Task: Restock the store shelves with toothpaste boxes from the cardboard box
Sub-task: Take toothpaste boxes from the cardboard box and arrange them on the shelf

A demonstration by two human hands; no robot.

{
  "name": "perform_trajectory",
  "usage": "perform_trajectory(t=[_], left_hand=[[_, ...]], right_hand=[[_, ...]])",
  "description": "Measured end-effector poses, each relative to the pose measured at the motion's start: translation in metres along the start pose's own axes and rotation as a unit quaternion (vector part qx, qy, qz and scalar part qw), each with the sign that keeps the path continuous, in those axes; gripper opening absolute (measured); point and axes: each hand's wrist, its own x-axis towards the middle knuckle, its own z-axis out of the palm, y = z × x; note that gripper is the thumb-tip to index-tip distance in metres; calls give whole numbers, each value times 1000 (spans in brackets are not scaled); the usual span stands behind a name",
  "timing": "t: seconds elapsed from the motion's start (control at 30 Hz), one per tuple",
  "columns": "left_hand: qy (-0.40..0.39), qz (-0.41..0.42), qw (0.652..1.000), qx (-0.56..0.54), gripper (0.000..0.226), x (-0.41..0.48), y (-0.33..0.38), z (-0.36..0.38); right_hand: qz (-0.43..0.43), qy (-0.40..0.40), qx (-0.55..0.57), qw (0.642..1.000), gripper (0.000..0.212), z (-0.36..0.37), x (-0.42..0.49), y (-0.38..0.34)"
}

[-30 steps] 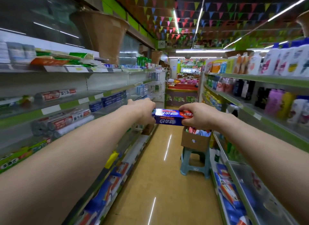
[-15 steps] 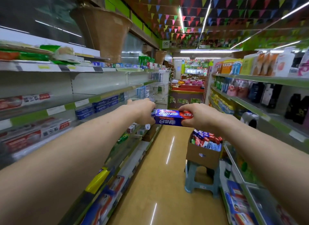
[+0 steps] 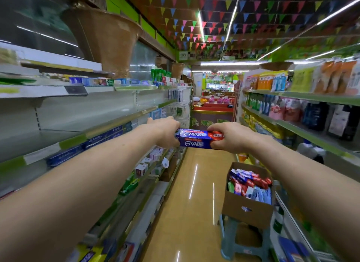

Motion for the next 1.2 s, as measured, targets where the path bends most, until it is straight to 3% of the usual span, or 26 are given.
perform_trajectory(t=[0.83,1.2], left_hand=[[3,-51,999,4,48,383,-58,73],[6,-56,998,15,49,537,-119,118]], right_hand=[[-82,-11,-5,997,53,59,389,157],[-96,-11,15,995,54,104,554,186]])
